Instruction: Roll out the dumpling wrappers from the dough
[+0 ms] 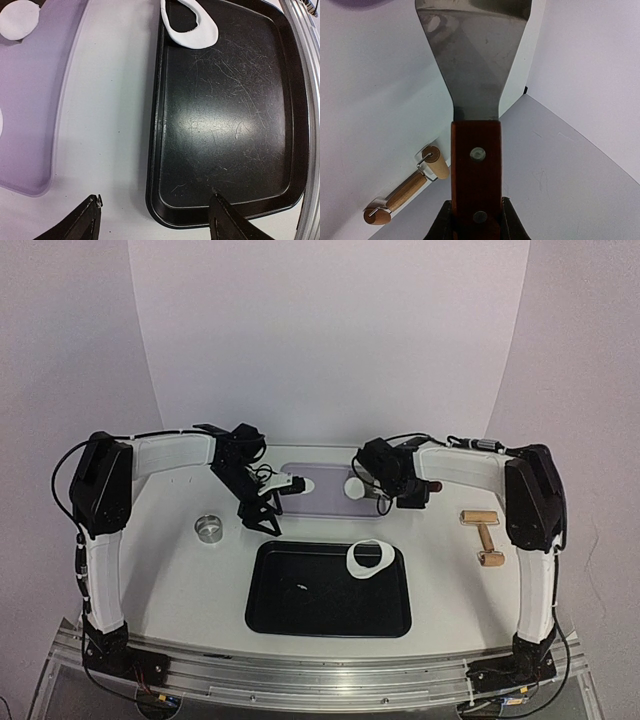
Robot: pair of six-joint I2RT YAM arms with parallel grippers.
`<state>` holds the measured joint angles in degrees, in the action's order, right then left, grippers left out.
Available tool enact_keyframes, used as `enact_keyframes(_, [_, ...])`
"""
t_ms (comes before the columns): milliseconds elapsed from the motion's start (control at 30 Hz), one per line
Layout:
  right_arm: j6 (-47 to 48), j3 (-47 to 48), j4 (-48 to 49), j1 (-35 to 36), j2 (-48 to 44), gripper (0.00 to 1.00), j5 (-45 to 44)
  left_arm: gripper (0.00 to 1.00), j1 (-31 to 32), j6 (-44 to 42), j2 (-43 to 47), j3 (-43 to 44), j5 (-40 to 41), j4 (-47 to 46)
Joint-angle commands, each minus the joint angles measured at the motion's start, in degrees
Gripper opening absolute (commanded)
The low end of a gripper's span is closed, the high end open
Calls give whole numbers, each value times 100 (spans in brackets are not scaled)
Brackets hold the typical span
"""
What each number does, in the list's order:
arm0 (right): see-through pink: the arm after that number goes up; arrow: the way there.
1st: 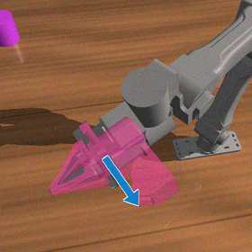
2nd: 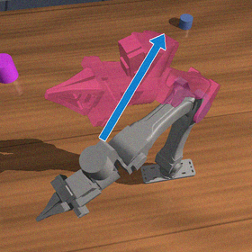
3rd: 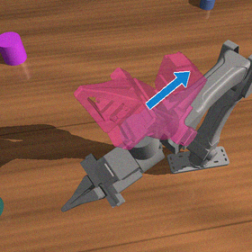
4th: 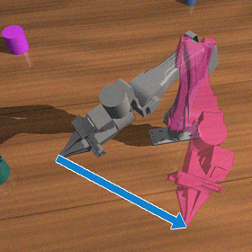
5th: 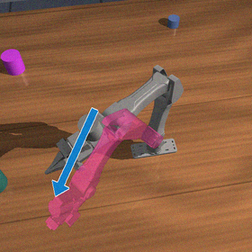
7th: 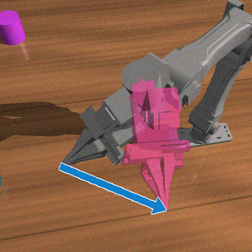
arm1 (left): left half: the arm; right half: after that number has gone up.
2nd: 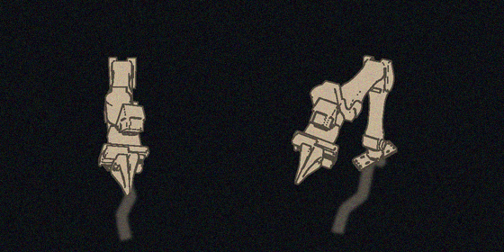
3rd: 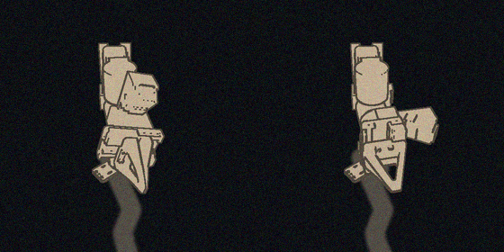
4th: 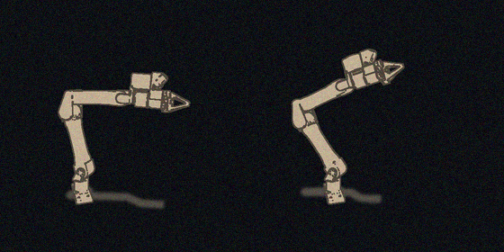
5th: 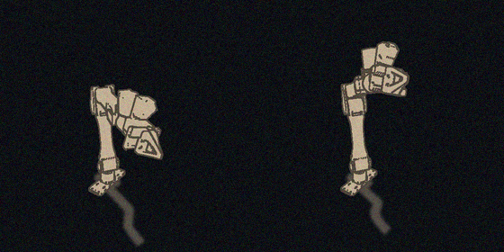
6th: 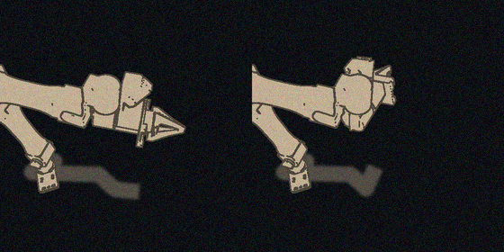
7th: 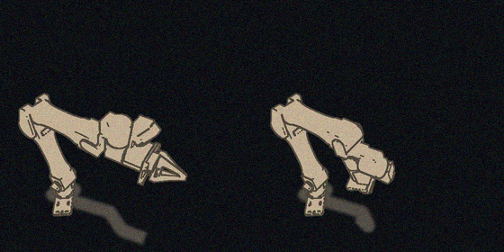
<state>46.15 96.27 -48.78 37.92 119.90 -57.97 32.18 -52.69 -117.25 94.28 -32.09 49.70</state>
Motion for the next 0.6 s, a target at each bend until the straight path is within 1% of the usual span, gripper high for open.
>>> enact_keyframes(0, [619,-250,394,122,-259,0,-61,73,-33,-109,247,190,-254,217])
enact_keyframes(133, [1141,-373,983,122,-48,0,-512,73,-29,-117,255,246,-281,272])
enact_keyframes(267, [1299,-308,1196,102,143,0,-743,73,-36,-160,300,248,-272,336])
enact_keyframes(367, [1677,-528,1498,94,156,0,-902,73,-53,-200,336,218,-282,376])
enact_keyframes(433, [2191,-914,2102,95,69,0,-1028,73,-60,-212,348,218,-294,389])
enact_keyframes(467, [2629,-1131,2678,93,8,0,-1076,73,-68,-212,348,220,-304,397])
enact_keyframes(533, [3233,-1559,3509,93,-134,0,-1145,73,-77,-228,351,217,-320,397])
enact_keyframes(567, [3306,-1602,3639,74,-159,0,-1167,73,-79,-231,351,221,-329,401])
